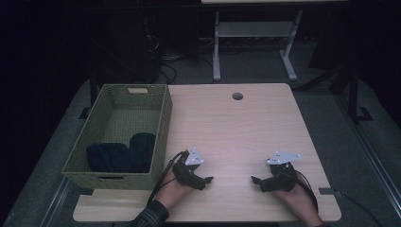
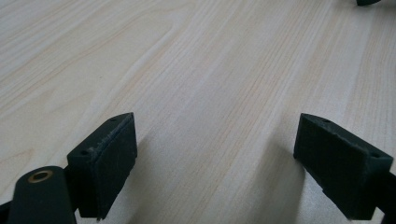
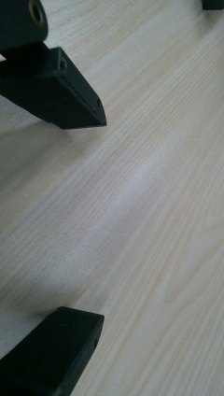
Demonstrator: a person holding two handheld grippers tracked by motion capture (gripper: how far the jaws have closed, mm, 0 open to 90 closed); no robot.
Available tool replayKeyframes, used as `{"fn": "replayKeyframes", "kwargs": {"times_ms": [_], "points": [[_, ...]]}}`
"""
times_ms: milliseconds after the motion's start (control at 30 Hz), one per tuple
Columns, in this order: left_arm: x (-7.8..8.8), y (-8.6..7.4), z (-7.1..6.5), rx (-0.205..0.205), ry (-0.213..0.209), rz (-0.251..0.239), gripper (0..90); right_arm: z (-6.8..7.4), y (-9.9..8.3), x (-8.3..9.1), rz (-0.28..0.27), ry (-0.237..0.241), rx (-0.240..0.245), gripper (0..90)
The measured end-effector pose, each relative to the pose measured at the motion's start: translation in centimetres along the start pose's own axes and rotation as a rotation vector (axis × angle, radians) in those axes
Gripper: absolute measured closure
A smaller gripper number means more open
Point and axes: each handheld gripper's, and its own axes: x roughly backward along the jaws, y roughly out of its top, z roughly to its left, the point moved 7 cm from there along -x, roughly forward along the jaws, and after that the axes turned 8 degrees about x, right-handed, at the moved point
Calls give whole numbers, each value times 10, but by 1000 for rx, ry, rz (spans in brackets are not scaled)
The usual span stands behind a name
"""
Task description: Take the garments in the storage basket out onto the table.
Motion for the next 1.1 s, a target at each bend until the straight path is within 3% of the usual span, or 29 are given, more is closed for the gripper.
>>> {"fn": "replayKeyframes", "kwargs": {"times_ms": [200,433,733,833,1100], "points": [[0,0,0,2,3,3,129,0,0,0,0,0,0,53],[2,2,0,4,17,67,130,0,0,0,0,-1,-4,53],[7,1,4,46,4,92,134,1,-1,1,2,-4,-11,53],[7,2,3,27,8,108,134,1,-1,1,2,-4,-11,53],[8,6,4,33,4,93,134,1,-1,1,2,-4,-11,53]]}}
